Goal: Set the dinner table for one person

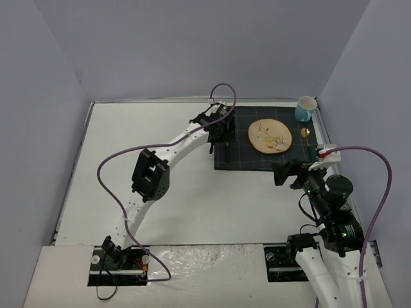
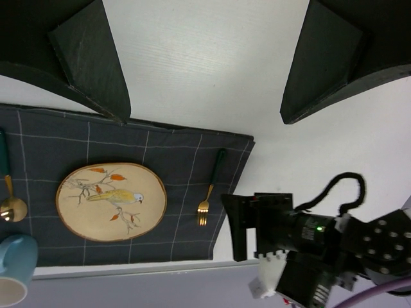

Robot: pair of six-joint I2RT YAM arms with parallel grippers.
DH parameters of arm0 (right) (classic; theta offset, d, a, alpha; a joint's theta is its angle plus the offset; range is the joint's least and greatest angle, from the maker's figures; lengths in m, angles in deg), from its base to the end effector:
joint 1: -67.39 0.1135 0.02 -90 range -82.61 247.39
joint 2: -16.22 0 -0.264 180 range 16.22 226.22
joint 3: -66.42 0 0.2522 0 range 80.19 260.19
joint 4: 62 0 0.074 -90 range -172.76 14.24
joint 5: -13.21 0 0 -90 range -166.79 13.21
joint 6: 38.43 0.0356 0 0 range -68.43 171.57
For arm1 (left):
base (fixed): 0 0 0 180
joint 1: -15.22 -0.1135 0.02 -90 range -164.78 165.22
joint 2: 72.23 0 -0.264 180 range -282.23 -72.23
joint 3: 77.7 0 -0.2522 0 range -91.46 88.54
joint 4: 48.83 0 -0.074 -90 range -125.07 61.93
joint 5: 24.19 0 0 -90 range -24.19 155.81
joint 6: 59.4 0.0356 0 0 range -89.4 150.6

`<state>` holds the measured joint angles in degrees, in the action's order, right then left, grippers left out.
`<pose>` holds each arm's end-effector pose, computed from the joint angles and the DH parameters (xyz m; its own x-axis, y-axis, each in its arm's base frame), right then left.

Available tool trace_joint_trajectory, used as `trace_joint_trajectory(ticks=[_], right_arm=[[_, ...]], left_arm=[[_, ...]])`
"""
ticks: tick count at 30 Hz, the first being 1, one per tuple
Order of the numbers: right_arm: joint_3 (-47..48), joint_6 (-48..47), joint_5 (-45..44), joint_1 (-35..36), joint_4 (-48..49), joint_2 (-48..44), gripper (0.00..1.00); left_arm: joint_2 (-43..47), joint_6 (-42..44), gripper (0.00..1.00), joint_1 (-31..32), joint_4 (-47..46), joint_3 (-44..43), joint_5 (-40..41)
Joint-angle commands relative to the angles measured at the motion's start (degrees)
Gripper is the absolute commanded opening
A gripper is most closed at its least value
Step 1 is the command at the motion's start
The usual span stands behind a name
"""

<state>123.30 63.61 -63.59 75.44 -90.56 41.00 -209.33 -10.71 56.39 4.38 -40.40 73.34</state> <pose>0.1003 0.0224 0.3649 -0.0157 0.2029 -0.9791 -0.3668 0.9098 0.1944 0.4081 -0.3507 0.2371 -0.8045 -0.1658 -0.5703 0.0732 0.9252 -0.3723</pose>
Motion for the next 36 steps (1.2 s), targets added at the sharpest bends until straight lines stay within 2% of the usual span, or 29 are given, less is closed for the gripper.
trace_joint_trajectory(ticks=[1,4,6,12,16,23,27,33,36], right_arm=[[5.9,-2.6,-5.6,0.5,1.7,-0.3,1.00],[8.3,-4.8,-10.2,0.5,0.3,-0.4,1.00],[9.4,-6.2,-13.4,0.5,-0.3,-0.6,1.00],[10.3,-8.3,-20.1,0.6,-0.9,-3.0,1.00],[7.4,-9.3,-22.4,0.6,-0.6,-7.5,1.00],[2.1,-11.2,-26.5,0.6,0.0,-14.9,1.00],[-0.2,-11.3,-29.1,0.6,1.1,-19.2,1.00],[-1.4,-9.3,-31.5,0.6,1.3,-20.4,1.00],[-1.6,-9.1,-32.3,0.6,1.5,-20.2,1.00]], left_arm=[[19.2,7.9,0.84,-0.2,-2.3,5.3,5.5],[28.8,11.8,0.93,-0.3,-5.8,15.0,7.5],[36.5,14.4,0.96,-0.3,-9.5,24.0,9.3],[60.4,20.2,0.97,-1.5,-17.5,49.9,15.8],[75.0,25.0,0.97,-3.3,-19.7,62.4,20.2],[92.9,27.9,0.97,-8.2,-17.8,72.8,22.8],[99.1,29.1,0.97,-8.6,-19.1,78.7,25.5],[98.1,28.5,0.97,-9.7,-21.2,80.2,26.5],[96.1,27.9,0.97,-12.1,-21.5,80.0,23.3]])
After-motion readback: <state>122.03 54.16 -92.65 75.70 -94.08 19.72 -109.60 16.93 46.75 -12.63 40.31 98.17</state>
